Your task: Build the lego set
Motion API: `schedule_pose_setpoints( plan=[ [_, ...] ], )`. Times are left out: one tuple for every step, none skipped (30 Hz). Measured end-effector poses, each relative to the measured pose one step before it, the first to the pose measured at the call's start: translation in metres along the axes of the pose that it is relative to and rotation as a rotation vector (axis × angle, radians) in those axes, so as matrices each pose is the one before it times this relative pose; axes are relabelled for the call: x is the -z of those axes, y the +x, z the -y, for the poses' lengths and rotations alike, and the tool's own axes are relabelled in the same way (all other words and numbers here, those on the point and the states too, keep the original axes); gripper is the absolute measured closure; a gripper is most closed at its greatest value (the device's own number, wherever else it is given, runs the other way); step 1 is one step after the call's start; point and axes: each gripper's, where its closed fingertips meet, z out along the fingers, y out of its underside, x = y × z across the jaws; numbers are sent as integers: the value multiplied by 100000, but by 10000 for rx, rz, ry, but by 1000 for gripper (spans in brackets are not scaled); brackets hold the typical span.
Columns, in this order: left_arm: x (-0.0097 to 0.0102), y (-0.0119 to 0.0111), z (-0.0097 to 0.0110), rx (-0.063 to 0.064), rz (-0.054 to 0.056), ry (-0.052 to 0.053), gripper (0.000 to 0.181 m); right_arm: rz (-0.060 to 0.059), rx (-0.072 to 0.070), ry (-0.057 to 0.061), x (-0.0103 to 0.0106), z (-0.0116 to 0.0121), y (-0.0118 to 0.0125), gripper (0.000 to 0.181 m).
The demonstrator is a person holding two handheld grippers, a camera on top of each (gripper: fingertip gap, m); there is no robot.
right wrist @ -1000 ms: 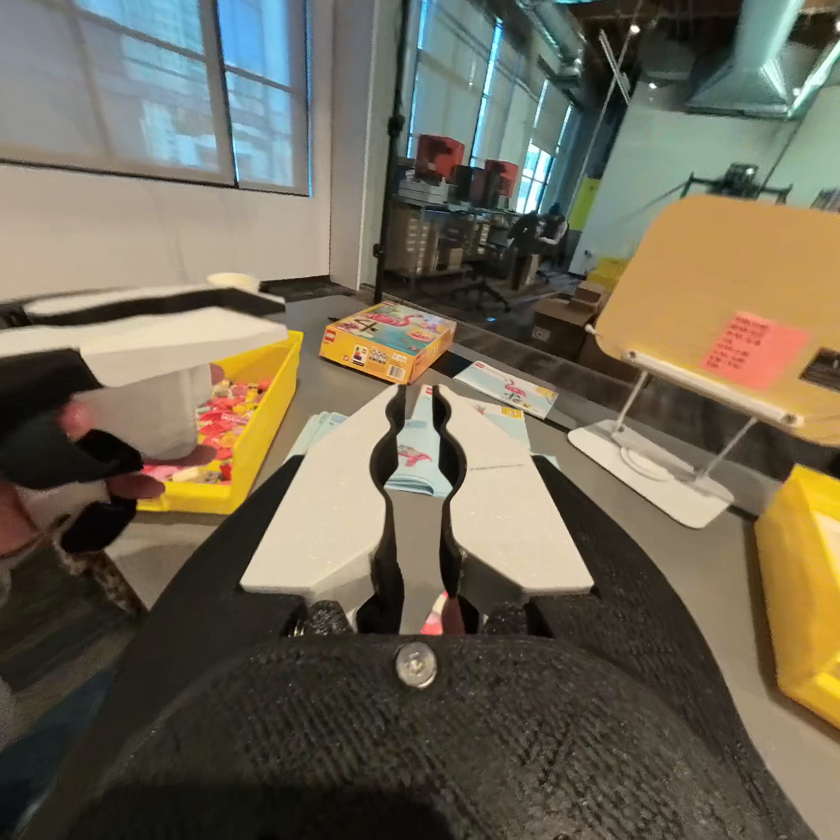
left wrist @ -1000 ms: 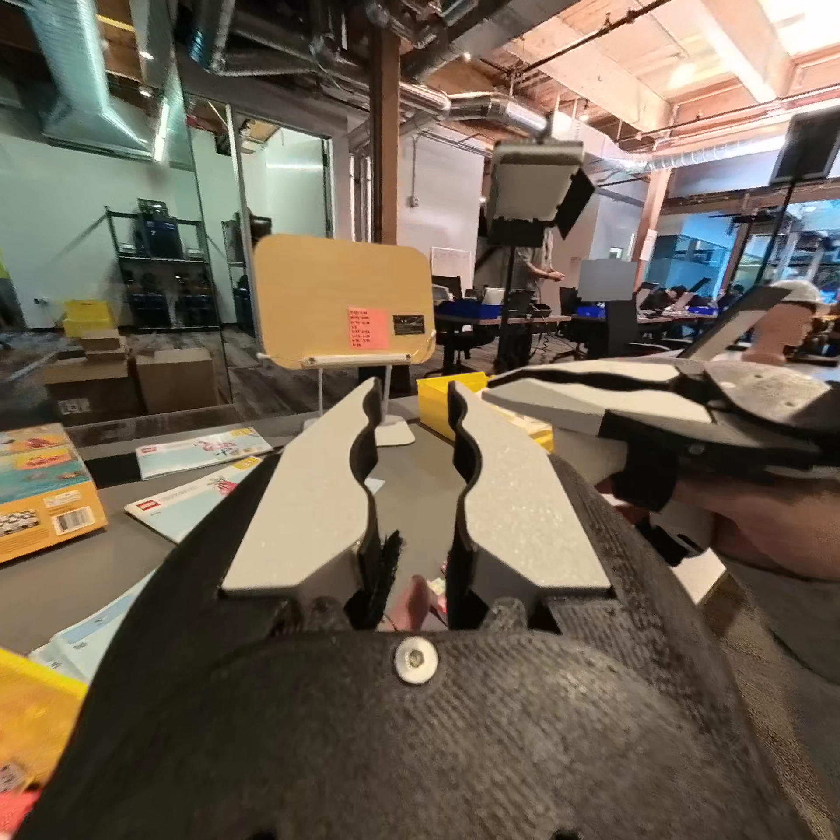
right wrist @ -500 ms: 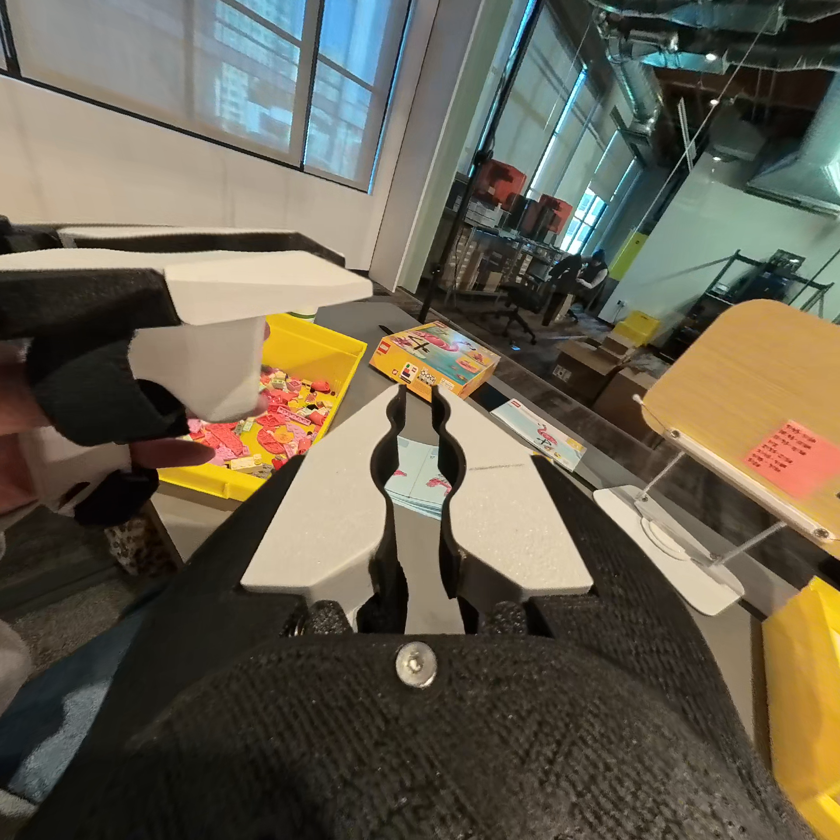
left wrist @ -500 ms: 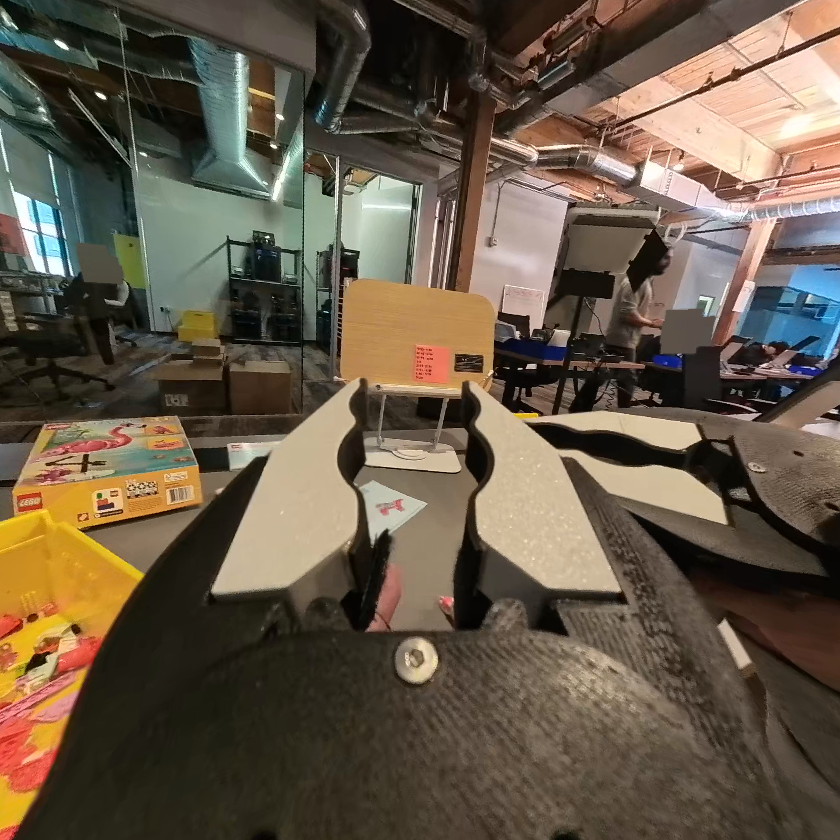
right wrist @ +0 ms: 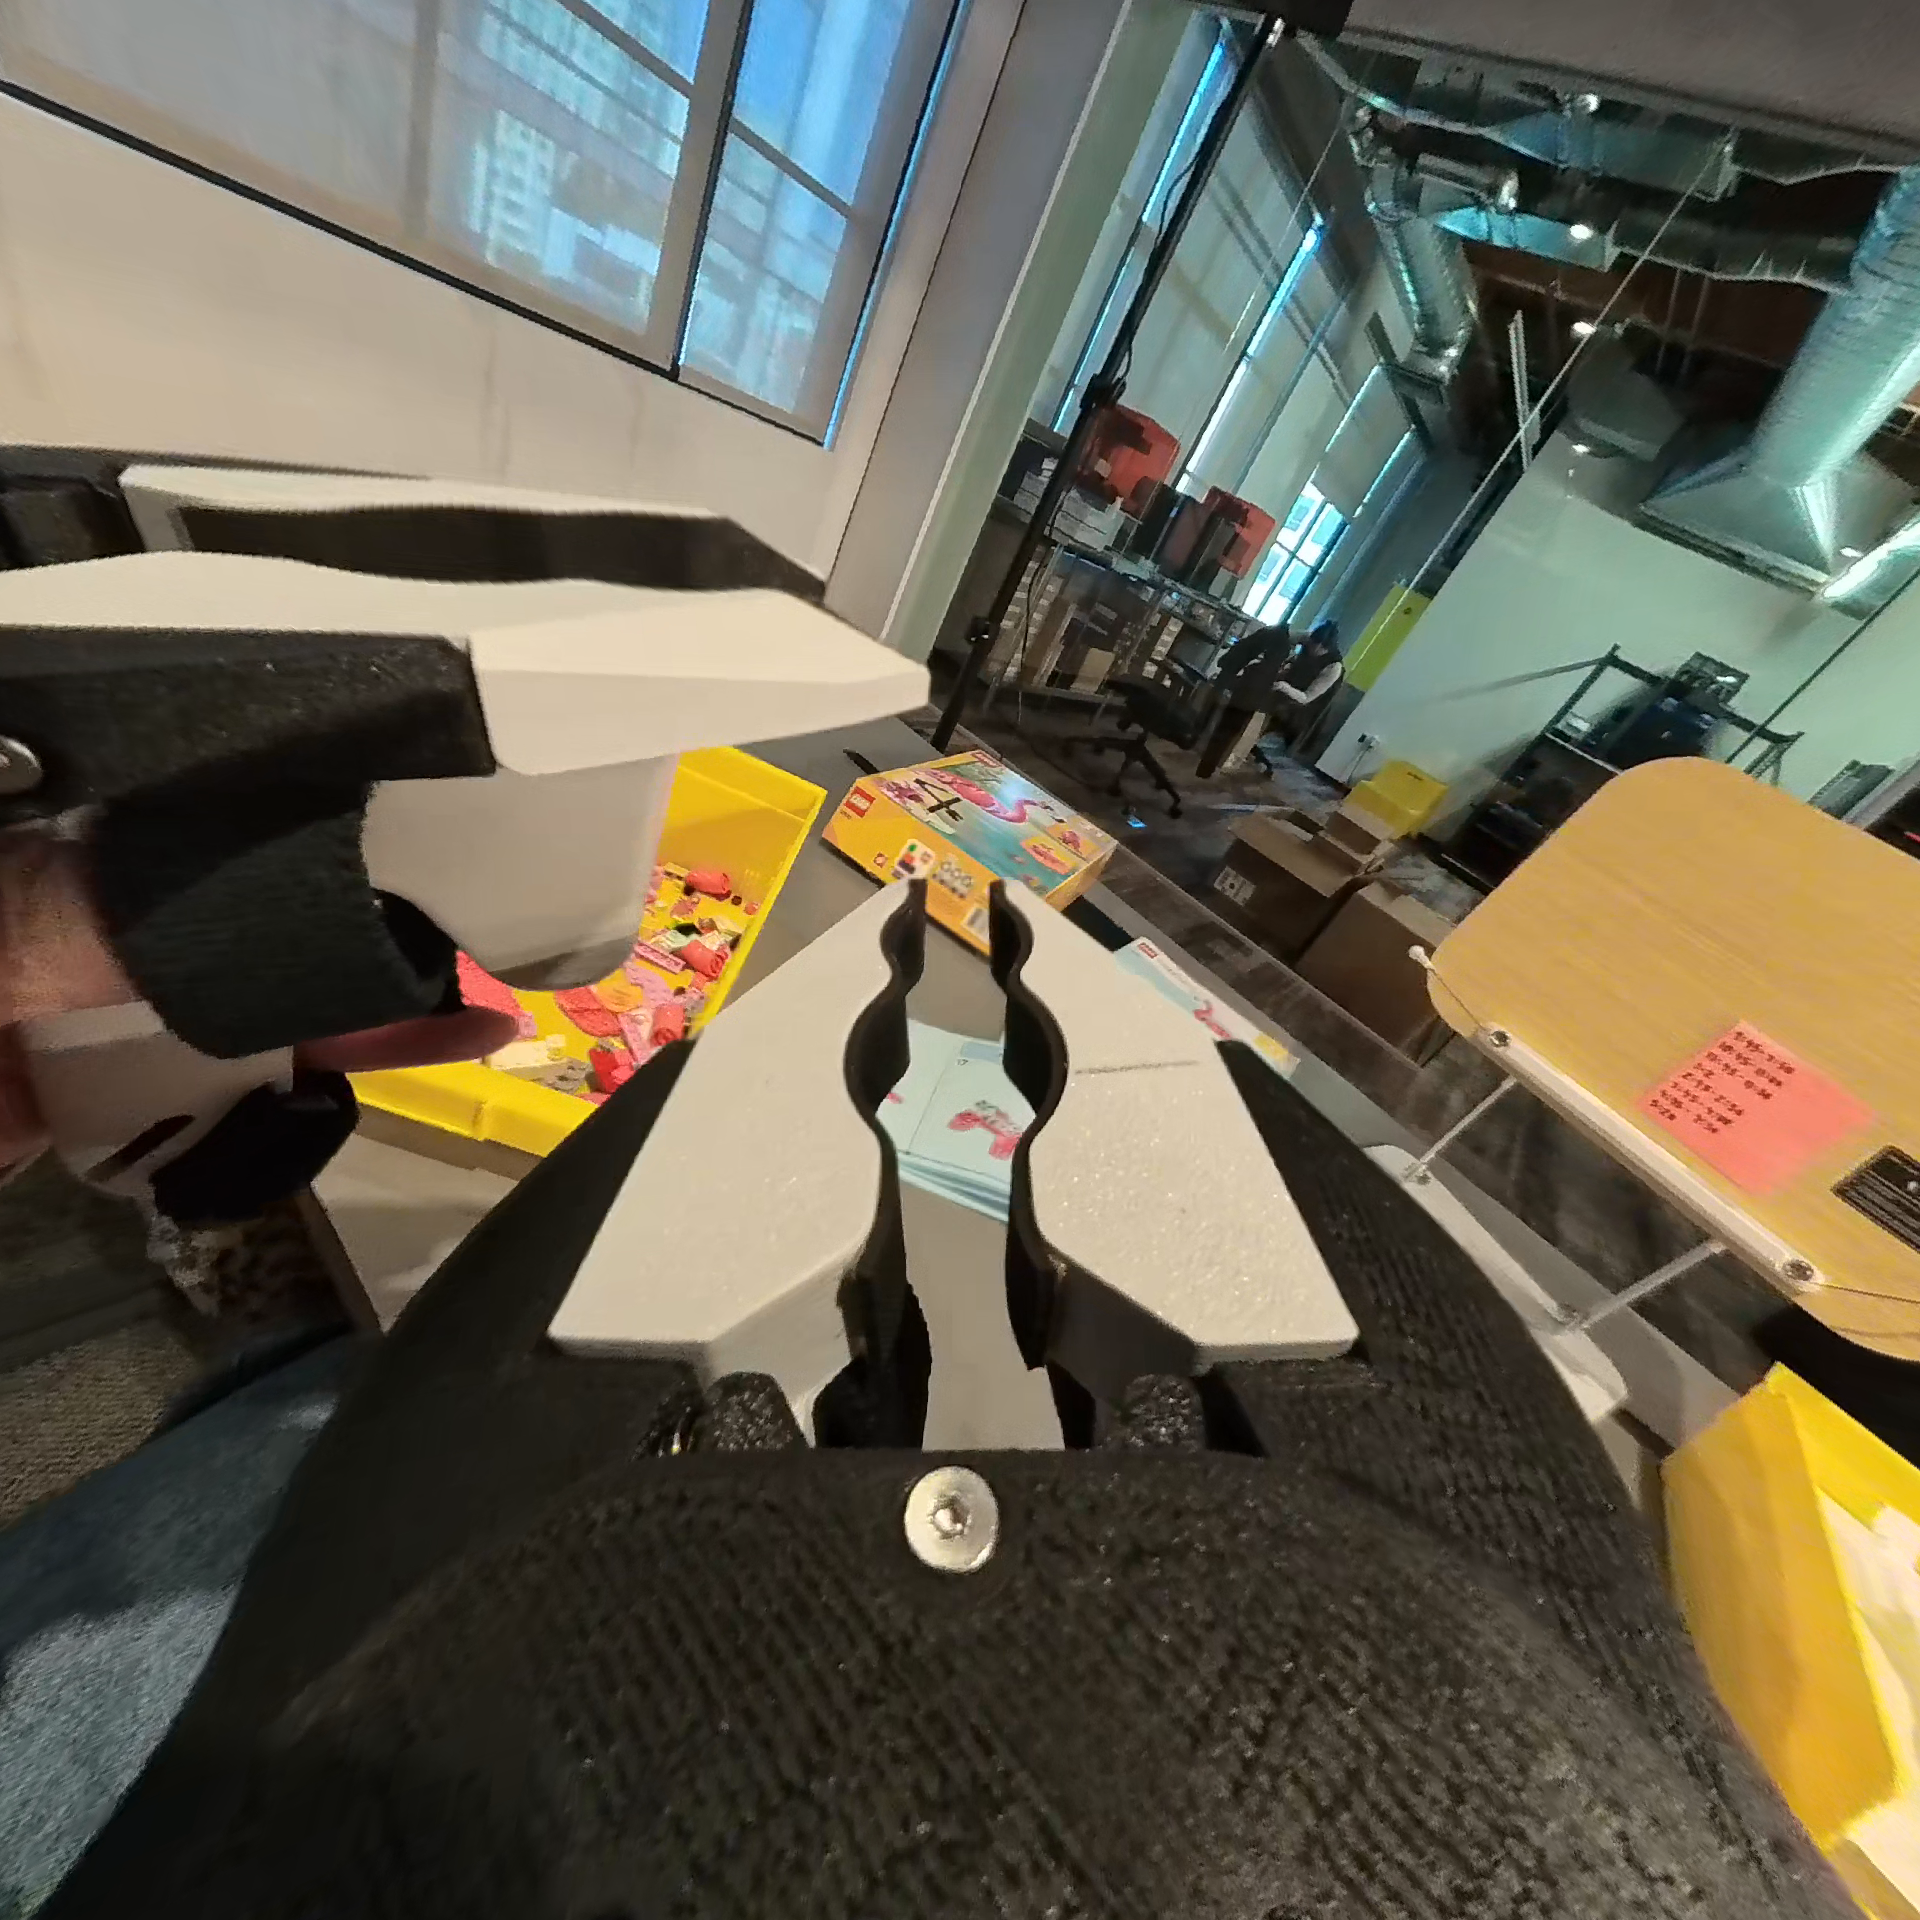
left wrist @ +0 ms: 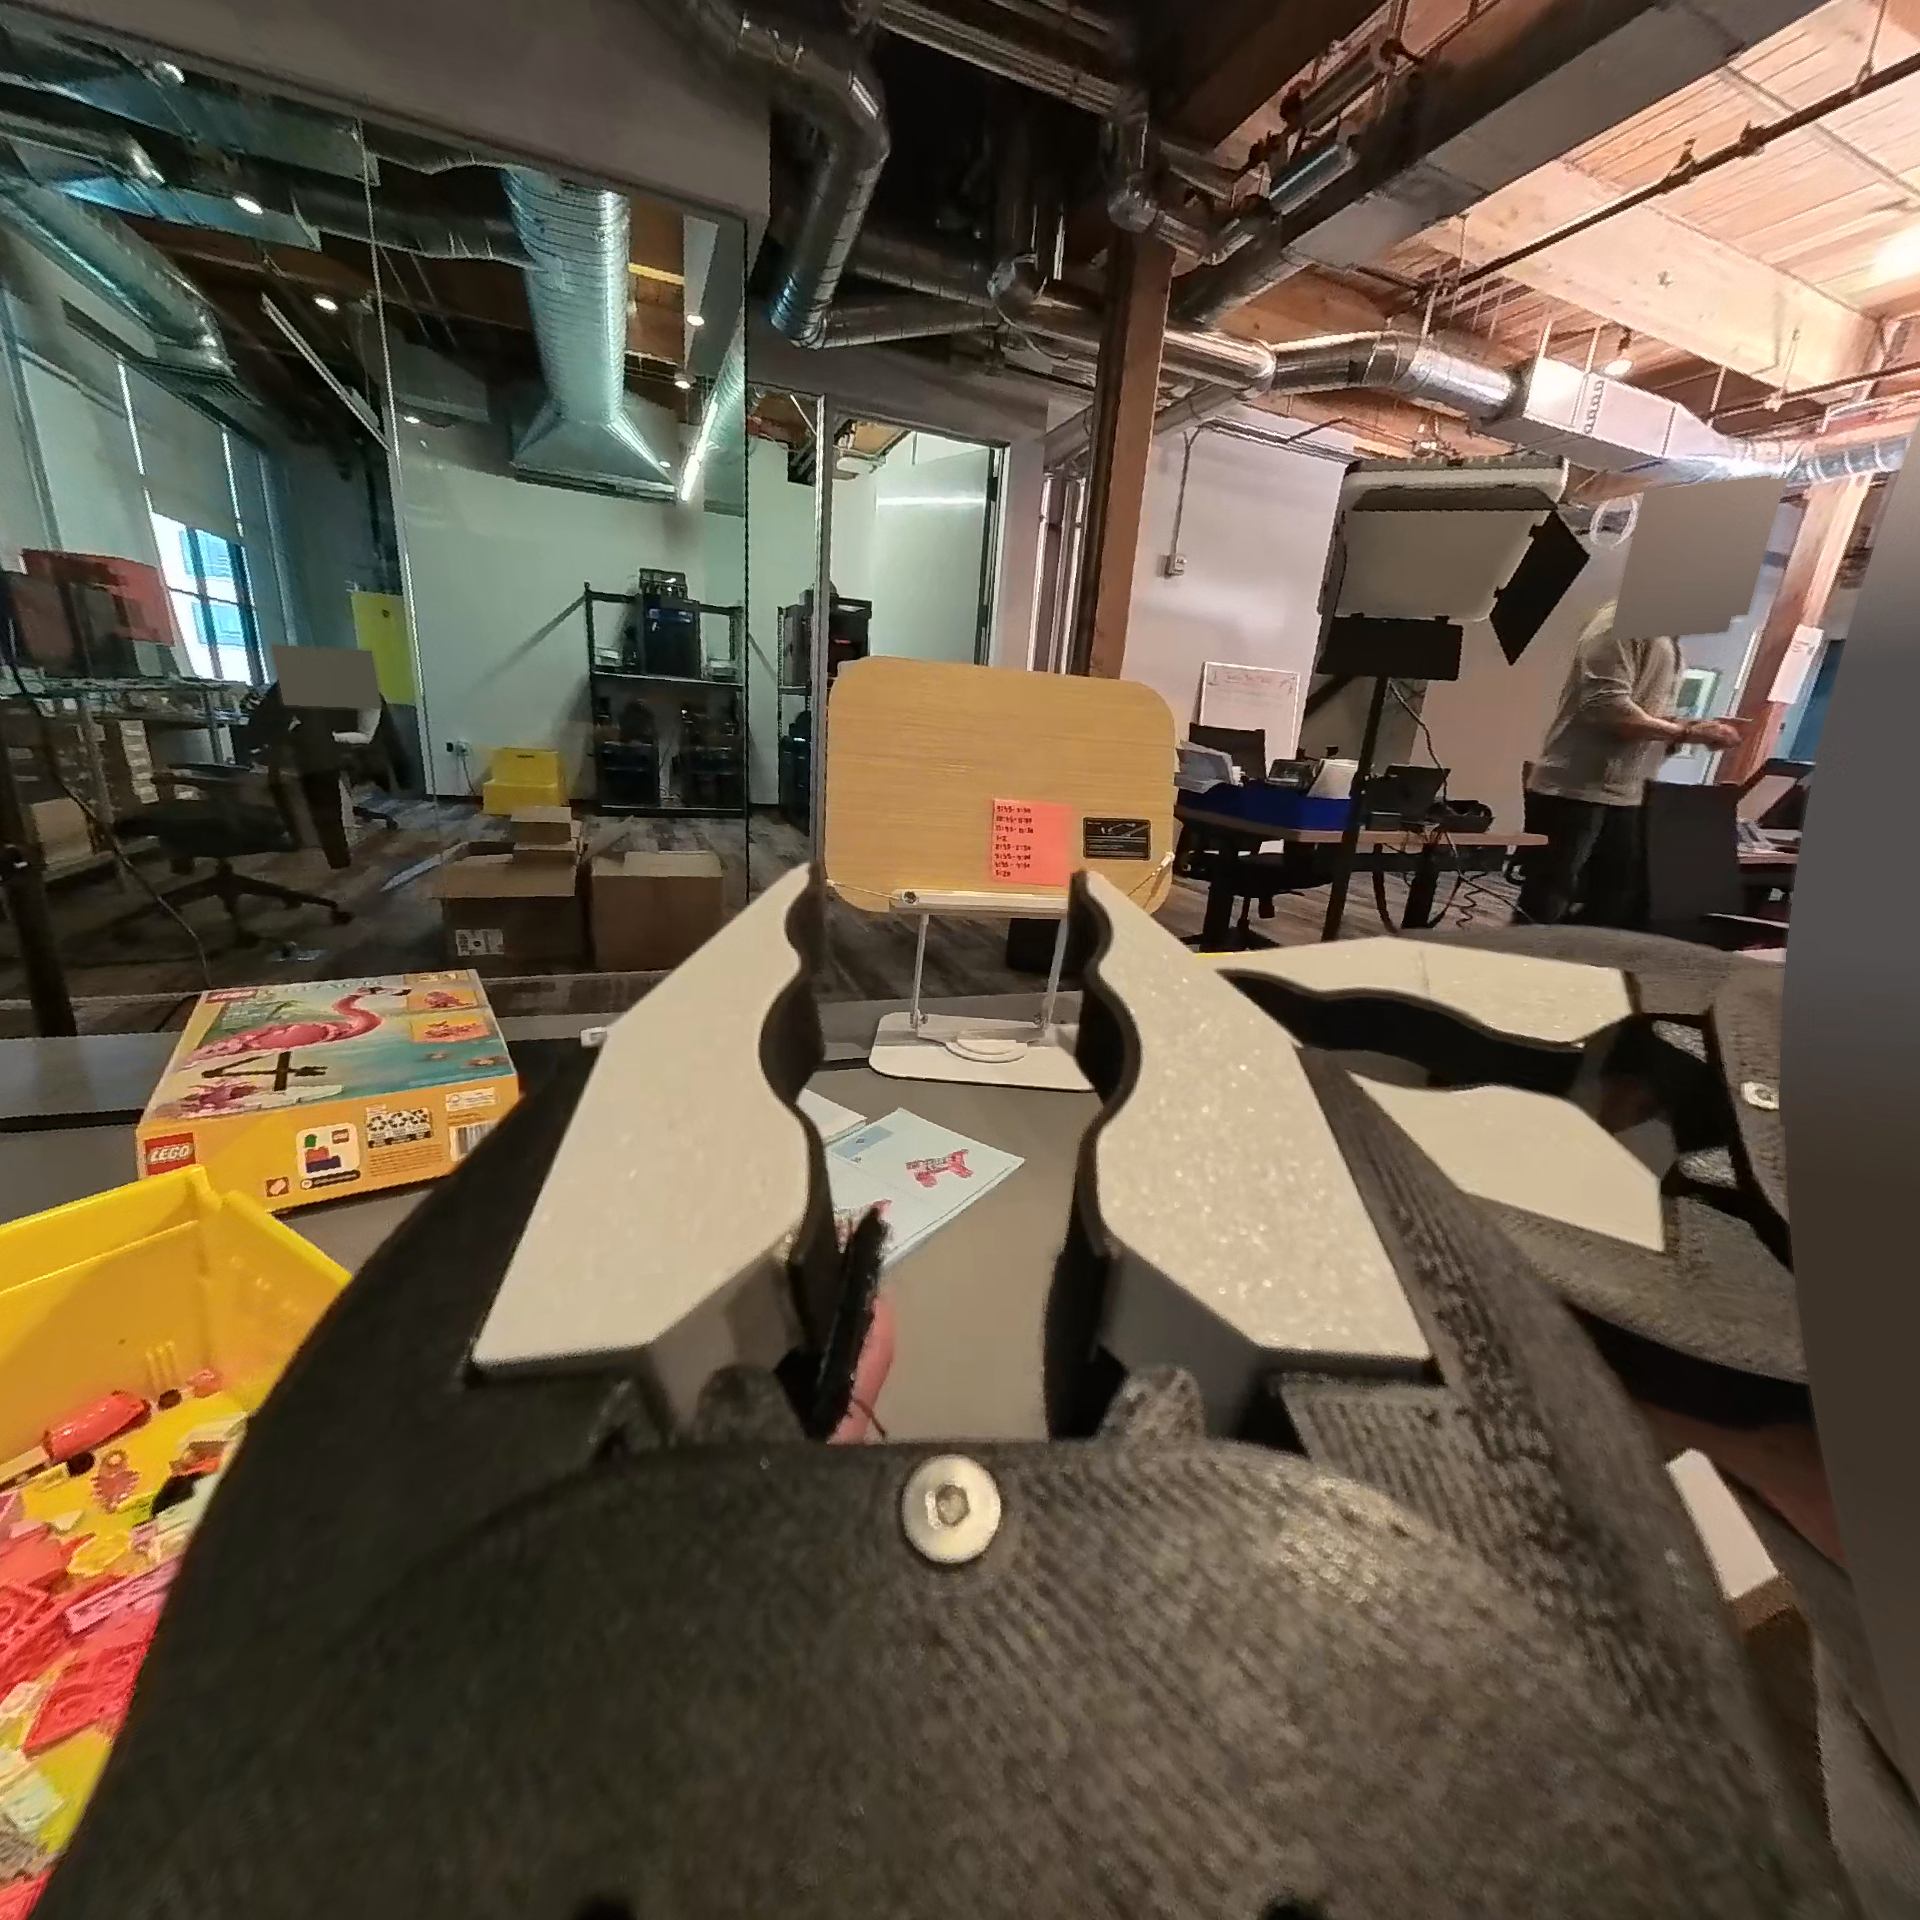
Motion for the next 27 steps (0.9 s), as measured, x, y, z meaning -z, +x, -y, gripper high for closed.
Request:
schedule_pose_setpoints(
  plan=[
    [-59, 74, -86, -24, -12, -13, 136, -97, 10, 43, 113, 62, 192, 171],
    [-59, 105, -89, -45, -19, -7, 136, -77, -16, 19, 95, 2, 180, 171],
    [-69, 114, -96, -47, -24, -16, 136, -55, -26, -4, 80, -34, 149, 171],
    [-73, 111, -73, -34, -31, -15, 136, -47, -16, -30, 58, -93, 147, 171],
    [-69, 100, -46, -12, -30, -1, 136, -50, -5, -40, 50, -106, 131, 170],
    [-69, 82, -43, 12, -30, -6, 136, -49, 2, -36, 51, -95, 123, 169],
    [-65, 88, -45, 23, -45, -9, 136, -34, 15, -41, 67, -94, 95, 168],
    [-32, 154, -7, 36, -82, 2, 134, 34, 50, -33, 87, -78, -14, 165],
    [31, 359, 22, 77, -195, -17, 133, 151, 99, -12, 126, -45, -198, 160],
    [79, 559, 114, 107, -309, 6, 132, 213, 105, 42, 169, 21, -286, 151],
    [85, 522, 213, 84, -272, 68, 131, 152, 53, 92, 202, 113, -188, 145],
    [55, 266, 238, 11, -117, 95, 131, 52, -5, 87, 176, 141, -19, 143],
    [0, 90, 181, -85, -14, 91, 131, -8, -19, 40, 158, 79, 91, 142],
    [-60, -34, 77, -103, 35, 62, 131, -53, -6, 9, 137, 8, 177, 141],
    [-110, -24, -70, -50, 11, 6, 130, -76, 5, -10, 123, -43, 199, 141],
    [-163, 68, -196, 28, -48, -55, 130, -81, 4, -33, 92, -103, 213, 141],
    [-220, 95, -290, 66, -84, -84, 130, -77, 6, -50, 63, -159, 206, 141],
    [-261, 43, -353, 68, -59, -110, 130, -65, 10, -74, 43, -202, 185, 140],
    [-303, 8, -388, 26, -34, -126, 130, -65, 13, -84, 44, -202, 184, 140],
    [-353, -115, -361, -11, 25, -91, 130, -64, 27, -56, 51, -185, 215, 140],
    [-398, -205, -429, -57, 64, -103, 130, -87, 36, -48, 44, -256, 328, 140],
    [-454, -335, -507, -79, 119, -127, 130, -142, 16, -85, 37, -421, 505, 140],
    [-544, -496, -652, -76, 184, -152, 130, -178, -48, -126, -14, -580, 664, 140],
    [-684, -683, -782, -44, 265, -137, 130, -181, -148, -160, -80, -685, 720, 140],
    [-468, -443, -913, 30, 235, -205, 129, -154, -207, -162, -140, -699, 714, 140],
    [-1005, -377, -1321, 11, 11, -360, 128, -124, -192, -154, -186, -723, 639, 139],
    [-1080, -263, -1373, 49, -58, -353, 126, -89, -152, -169, -185, -729, 526, 139]
  ],
)
